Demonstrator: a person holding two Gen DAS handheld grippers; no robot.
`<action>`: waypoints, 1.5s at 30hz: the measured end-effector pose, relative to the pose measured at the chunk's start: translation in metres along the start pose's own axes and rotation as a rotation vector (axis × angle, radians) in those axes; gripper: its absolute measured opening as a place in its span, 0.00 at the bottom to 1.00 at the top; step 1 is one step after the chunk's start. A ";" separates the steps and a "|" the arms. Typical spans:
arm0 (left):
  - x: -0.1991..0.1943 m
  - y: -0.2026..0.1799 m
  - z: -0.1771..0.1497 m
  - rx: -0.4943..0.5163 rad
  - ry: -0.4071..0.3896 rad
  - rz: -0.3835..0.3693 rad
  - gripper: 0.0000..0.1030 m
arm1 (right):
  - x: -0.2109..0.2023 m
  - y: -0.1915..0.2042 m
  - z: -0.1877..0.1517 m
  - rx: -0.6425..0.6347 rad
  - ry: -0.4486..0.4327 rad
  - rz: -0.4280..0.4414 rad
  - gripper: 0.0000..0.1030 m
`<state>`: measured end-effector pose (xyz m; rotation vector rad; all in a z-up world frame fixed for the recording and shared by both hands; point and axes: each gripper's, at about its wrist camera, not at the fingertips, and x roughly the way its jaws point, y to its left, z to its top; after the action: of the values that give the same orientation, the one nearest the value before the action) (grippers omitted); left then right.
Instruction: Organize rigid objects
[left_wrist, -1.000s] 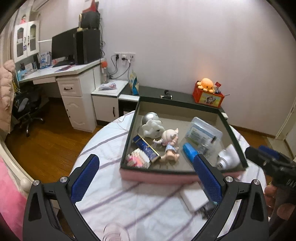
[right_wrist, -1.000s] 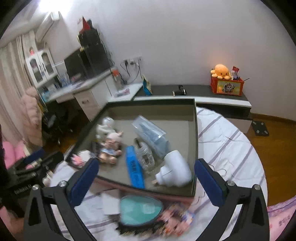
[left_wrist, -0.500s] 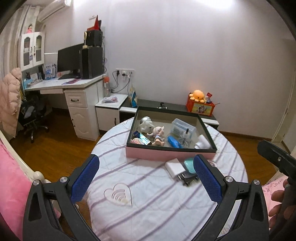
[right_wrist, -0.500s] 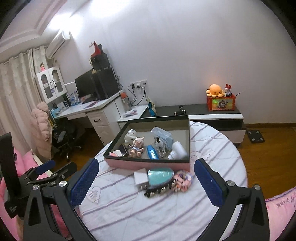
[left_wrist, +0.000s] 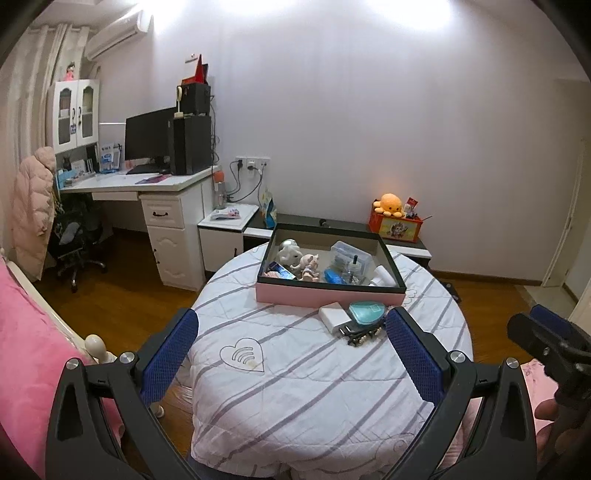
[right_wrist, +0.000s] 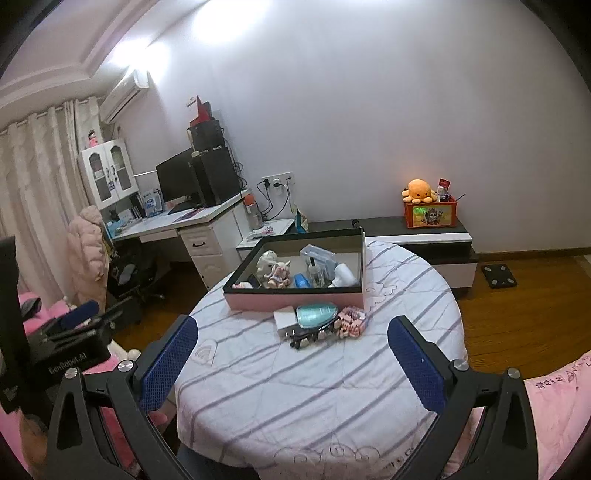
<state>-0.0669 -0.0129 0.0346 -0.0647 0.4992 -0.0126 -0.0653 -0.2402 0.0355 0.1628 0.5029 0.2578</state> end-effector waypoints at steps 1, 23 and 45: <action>-0.002 0.000 0.000 0.002 -0.002 -0.001 1.00 | -0.002 0.001 -0.001 -0.003 -0.001 -0.002 1.00; 0.040 -0.005 -0.011 0.013 0.069 -0.034 1.00 | 0.016 -0.007 -0.008 -0.039 0.071 -0.042 1.00; 0.168 -0.018 -0.031 0.038 0.268 -0.036 1.00 | 0.115 -0.053 -0.015 -0.004 0.252 -0.106 1.00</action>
<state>0.0661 -0.0376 -0.0718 -0.0348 0.7655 -0.0668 0.0355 -0.2569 -0.0415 0.0994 0.7587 0.1764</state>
